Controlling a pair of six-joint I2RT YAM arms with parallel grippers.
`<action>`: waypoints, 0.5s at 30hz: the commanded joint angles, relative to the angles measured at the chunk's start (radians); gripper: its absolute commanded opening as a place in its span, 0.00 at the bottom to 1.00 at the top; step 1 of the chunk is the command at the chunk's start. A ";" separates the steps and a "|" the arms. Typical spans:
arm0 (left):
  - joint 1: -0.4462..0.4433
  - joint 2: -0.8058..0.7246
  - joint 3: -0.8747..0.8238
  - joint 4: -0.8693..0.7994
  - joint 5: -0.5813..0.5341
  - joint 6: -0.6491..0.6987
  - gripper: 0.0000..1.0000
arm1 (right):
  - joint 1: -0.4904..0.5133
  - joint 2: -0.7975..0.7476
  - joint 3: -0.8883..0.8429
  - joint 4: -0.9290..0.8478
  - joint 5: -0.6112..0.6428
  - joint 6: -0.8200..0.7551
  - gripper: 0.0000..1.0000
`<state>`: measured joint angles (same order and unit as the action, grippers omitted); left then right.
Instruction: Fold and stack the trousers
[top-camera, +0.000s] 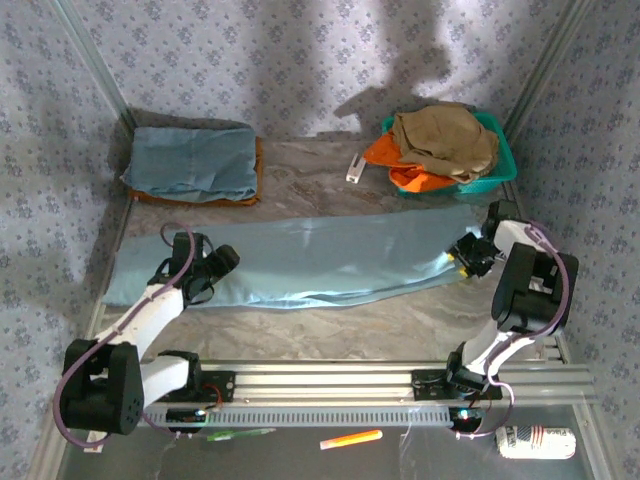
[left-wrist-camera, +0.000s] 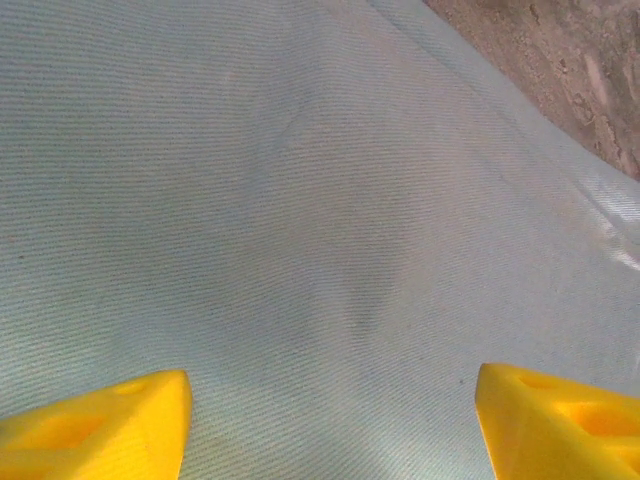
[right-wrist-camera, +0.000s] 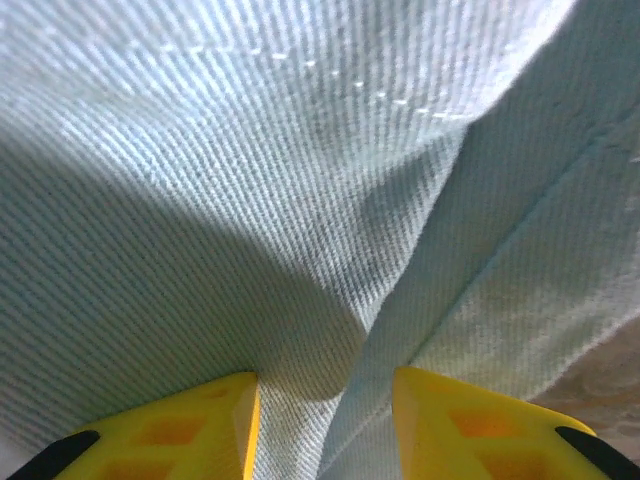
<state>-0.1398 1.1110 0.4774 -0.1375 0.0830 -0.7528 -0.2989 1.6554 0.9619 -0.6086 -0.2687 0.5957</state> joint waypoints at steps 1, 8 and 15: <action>-0.005 -0.024 -0.008 -0.004 0.011 0.001 0.75 | 0.019 0.031 0.037 -0.010 -0.009 0.023 0.38; -0.004 -0.048 -0.019 -0.013 -0.006 -0.001 0.75 | 0.017 0.006 0.059 -0.026 0.015 0.010 0.00; -0.006 -0.060 -0.010 -0.025 -0.003 -0.002 0.75 | 0.007 -0.097 0.071 -0.097 0.077 -0.029 0.00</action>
<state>-0.1398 1.0733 0.4660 -0.1444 0.0822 -0.7532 -0.2798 1.6318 0.9989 -0.6430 -0.2428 0.5968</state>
